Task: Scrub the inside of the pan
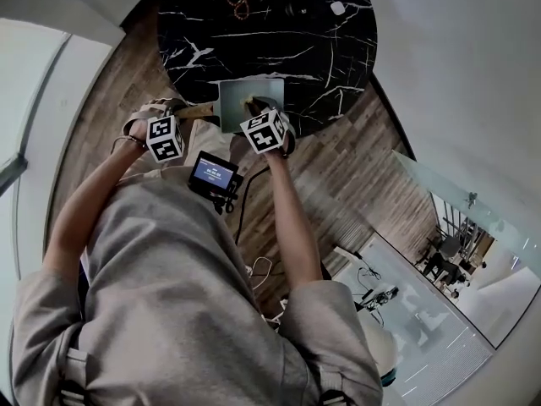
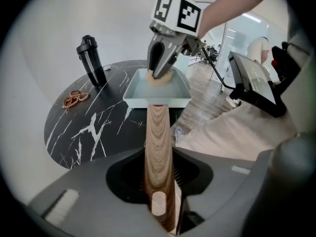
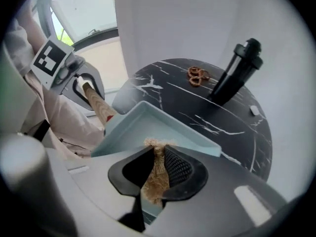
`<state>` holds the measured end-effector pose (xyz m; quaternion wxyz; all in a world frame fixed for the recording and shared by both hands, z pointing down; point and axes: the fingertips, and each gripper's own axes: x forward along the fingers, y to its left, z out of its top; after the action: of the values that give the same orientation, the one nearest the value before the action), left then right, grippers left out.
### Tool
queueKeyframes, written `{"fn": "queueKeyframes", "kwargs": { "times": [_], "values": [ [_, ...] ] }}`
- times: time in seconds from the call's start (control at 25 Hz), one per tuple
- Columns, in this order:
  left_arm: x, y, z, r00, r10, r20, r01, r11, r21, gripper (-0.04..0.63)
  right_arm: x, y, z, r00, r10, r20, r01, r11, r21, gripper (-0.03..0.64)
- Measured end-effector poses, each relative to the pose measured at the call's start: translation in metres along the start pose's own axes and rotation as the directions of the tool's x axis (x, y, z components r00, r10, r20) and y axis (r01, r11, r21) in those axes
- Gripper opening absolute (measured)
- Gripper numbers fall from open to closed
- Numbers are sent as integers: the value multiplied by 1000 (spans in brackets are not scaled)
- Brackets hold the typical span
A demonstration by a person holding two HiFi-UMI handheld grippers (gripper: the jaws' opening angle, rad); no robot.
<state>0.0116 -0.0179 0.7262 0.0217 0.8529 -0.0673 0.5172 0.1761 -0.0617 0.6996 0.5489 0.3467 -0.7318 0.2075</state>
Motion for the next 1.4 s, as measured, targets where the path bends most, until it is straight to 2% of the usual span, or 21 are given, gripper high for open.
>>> {"fn": "queueKeyframes", "kwargs": {
  "times": [0.12, 0.24, 0.36, 0.44, 0.56, 0.6, 0.88, 1.04, 1.24, 1.4],
  "values": [
    [1, 0, 0, 1000, -1, -1, 1, 1000, 4, 106, -4, -45, -14, 994, -109, -33, 111, 992, 66, 78],
    [3, 0, 1, 1000, -3, -7, 3, 1000, 11, 101, 4, -65, -32, 981, -167, -96, 177, 979, 103, 80],
    [5, -1, -2, 1000, -3, -13, 3, 1000, 3, 85, 19, -58, -44, 979, -156, -133, 174, 976, 135, 81],
    [4, 0, -3, 1000, 5, -10, -5, 1000, -13, 81, 25, -53, -45, 983, -134, -128, 159, 965, 209, 80],
    [4, 2, -2, 1000, 18, -3, -18, 1000, -18, 78, 24, -55, -44, 991, -93, -92, 122, 915, 385, 80],
    [4, 2, -2, 1000, 19, -1, -19, 1000, -19, 77, 24, -55, -44, 993, -84, -84, 112, 902, 417, 80],
    [9, 0, -3, 1000, 10, -14, -11, 1000, -8, 71, 30, -36, -33, 997, -42, -69, 67, 912, 404, 81],
    [9, 0, -3, 1000, 10, -17, -10, 1000, 0, 67, 32, -11, -14, 999, 16, -43, 2, 924, 381, 80],
    [10, 0, -3, 1000, 9, -19, -9, 1000, -1, 67, 40, 22, 5, 994, 94, -61, -72, 954, 292, 80],
    [11, 0, -4, 1000, 8, -16, -8, 1000, 0, 67, 42, 37, 17, 989, 143, -29, -122, 916, 383, 80]
  ]
}}
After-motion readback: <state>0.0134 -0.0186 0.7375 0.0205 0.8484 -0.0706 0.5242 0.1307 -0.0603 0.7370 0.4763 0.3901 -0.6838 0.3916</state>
